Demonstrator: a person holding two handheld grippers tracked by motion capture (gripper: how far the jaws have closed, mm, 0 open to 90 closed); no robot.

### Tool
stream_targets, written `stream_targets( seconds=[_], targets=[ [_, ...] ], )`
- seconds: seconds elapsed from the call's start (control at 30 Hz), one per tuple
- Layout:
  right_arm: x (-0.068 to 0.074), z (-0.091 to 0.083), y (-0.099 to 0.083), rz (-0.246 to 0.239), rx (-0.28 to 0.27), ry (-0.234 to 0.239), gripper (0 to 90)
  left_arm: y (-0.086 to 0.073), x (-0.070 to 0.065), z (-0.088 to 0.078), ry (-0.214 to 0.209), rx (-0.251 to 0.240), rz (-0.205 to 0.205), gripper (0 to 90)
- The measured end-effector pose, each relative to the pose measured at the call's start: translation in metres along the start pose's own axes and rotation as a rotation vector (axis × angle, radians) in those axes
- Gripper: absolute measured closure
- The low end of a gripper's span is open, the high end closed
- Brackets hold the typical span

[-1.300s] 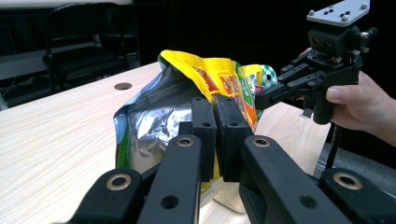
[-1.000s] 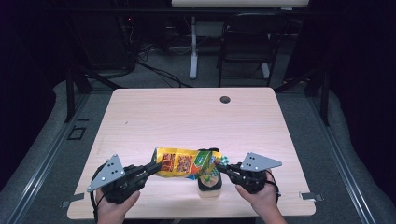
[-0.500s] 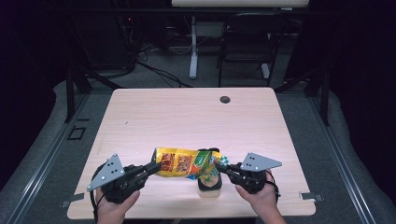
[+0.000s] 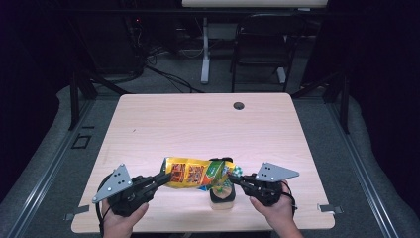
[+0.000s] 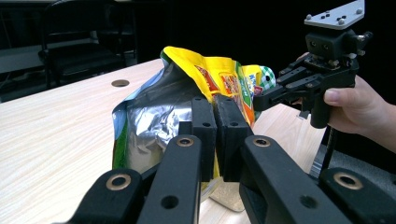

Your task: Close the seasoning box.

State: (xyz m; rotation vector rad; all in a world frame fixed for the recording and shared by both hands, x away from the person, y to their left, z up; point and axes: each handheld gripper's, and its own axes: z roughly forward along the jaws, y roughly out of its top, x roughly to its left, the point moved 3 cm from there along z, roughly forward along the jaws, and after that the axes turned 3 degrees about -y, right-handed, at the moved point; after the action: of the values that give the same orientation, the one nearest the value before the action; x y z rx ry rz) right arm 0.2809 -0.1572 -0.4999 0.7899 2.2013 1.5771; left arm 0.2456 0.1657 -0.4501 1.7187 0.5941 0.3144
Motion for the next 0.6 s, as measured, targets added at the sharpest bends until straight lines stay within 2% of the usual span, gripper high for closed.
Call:
stream_targets(
  seconds=[0.03,0.13,0.2,0.6],
  targets=[
    [-0.0001,-0.0001,-0.0001,-0.002,0.001,0.001,90.0,0.0000,-0.0004,0.0000,0.012,0.000,0.000,87.8],
    [0.0000,-0.0001,-0.0002,0.000,0.000,0.002,90.0,0.0001,-0.0004,-0.0001,0.009,0.001,0.000,87.8],
    [-0.0001,-0.0001,-0.0003,0.002,0.000,0.002,90.0,0.0000,-0.0002,-0.0002,-0.006,0.000,-0.004,87.7],
    [-0.0001,0.0000,-0.0008,0.011,0.002,0.013,90.0,0.0004,0.0011,-0.0006,-0.023,0.006,-0.025,87.7]
  ],
)
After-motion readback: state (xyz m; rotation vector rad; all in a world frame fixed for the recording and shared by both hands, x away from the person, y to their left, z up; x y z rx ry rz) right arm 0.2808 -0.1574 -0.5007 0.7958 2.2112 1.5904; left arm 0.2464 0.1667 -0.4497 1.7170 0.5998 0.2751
